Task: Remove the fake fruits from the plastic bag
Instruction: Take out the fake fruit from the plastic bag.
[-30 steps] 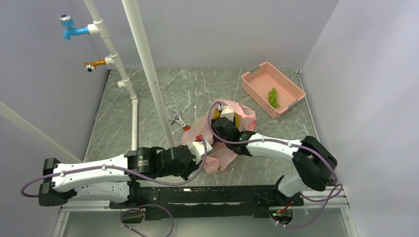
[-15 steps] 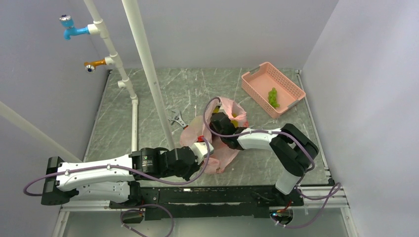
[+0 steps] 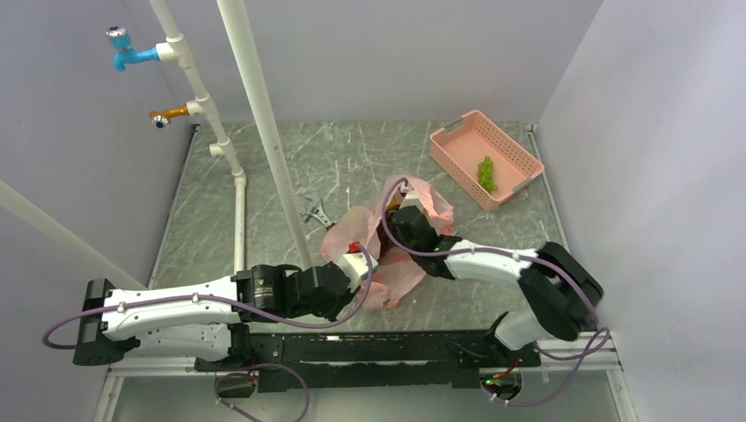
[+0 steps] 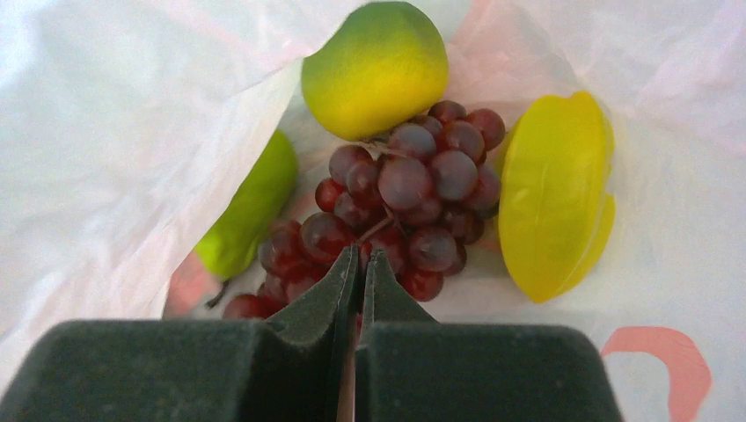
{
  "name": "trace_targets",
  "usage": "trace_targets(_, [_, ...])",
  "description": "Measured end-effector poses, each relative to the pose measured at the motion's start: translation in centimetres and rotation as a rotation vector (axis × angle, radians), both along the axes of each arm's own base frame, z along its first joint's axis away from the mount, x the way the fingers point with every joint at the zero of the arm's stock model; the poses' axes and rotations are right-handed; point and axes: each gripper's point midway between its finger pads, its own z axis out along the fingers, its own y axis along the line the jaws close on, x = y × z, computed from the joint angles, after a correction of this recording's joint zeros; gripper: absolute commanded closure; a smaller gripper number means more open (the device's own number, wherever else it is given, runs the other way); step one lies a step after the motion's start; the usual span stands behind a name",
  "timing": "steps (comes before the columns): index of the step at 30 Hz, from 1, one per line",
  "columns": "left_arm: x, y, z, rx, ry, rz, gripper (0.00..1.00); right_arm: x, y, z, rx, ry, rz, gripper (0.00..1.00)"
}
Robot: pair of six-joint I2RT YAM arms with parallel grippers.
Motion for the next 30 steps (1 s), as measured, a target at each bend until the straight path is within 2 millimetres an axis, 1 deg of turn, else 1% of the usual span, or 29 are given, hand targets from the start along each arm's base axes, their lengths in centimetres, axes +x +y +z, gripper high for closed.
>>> trace_targets(4, [0.3, 0.1, 0.1, 0.001, -0.013, 0.015, 1.0, -2.1, -0.7, 2.1, 0.069, -0.018, 0.054, 1.0])
trace_targets(7, [0.4, 0.0, 0.1, -0.003, -0.017, 0.019, 1.0, -3.6, -0.9, 3.6, 0.116, -0.026, 0.1, 1.0])
trace_targets(14, [0.6, -0.3, -0.4, 0.013, -0.017, 0.022, 1.0, -6.8, -0.6, 6.9, 0.217, -0.034, 0.232, 1.0])
trace_targets(18, [0.7, -0.4, -0.9, 0.03, -0.02, 0.027, 1.0, -8.4, -0.9, 8.8, 0.252, -0.046, 0.281, 1.0])
trace_targets(23, [0.8, -0.3, -1.0, 0.037, -0.024, 0.031, 1.0, -10.4, -1.6, 10.4, 0.28, -0.052, 0.336, 1.0])
trace_targets(28, [0.9, -0.3, -1.1, 0.042, -0.026, 0.031, 1.0, -12.4, -1.8, 12.9, 0.342, -0.081, 0.409, 1.0])
trace_targets(30, [0.9, -0.3, -1.1, 0.042, -0.029, 0.033, 1.0, -12.9, -1.7, 14.4, 0.369, -0.099, 0.434, 1.0])
